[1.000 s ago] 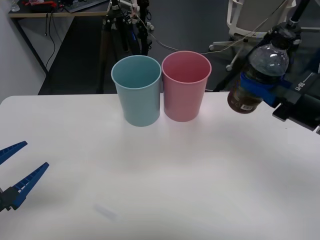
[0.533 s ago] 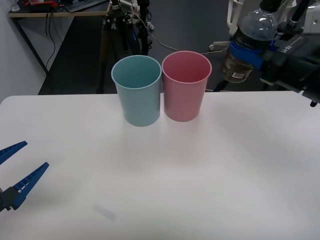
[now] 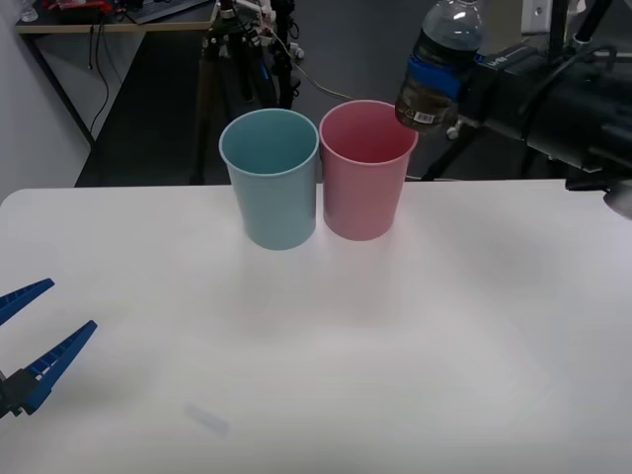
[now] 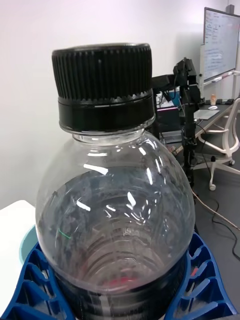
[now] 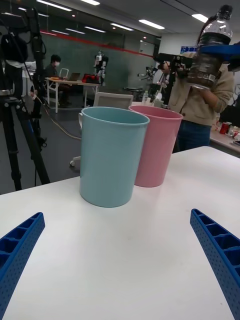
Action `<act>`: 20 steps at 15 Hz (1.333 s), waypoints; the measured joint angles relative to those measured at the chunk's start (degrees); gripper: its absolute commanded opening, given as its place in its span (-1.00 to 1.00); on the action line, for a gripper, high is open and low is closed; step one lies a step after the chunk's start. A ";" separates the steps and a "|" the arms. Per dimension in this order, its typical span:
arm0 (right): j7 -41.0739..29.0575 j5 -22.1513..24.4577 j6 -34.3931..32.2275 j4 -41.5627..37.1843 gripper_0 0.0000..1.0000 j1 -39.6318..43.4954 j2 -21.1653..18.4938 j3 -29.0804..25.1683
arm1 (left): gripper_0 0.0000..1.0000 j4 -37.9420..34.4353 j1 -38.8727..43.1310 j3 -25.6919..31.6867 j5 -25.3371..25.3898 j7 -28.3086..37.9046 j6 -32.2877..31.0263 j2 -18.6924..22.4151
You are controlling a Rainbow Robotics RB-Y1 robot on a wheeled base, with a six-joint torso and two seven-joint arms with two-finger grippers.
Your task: Grasp the object on the table and drop it into the matching bin: aluminum can to the light blue bin, PET bottle to the pink bin.
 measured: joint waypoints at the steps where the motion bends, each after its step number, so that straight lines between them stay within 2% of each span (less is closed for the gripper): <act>1: 0.10 0.11 0.00 2.31 -1.00 -1.63 1.78 1.24 | 1.00 0.00 0.00 0.00 0.00 0.00 0.00 0.00; 4: 0.53 0.79 0.00 8.78 -1.00 -5.16 6.79 3.22 | 1.00 0.00 0.00 0.00 0.00 0.00 0.00 0.00; 11: 1.47 4.30 0.00 20.91 -1.00 -9.62 16.87 3.64 | 1.00 0.00 0.00 0.00 0.00 0.00 0.00 0.00; 20: 1.85 7.98 -0.01 24.03 -1.00 -9.88 19.73 3.70 | 1.00 0.00 0.00 0.00 0.00 0.00 0.00 0.00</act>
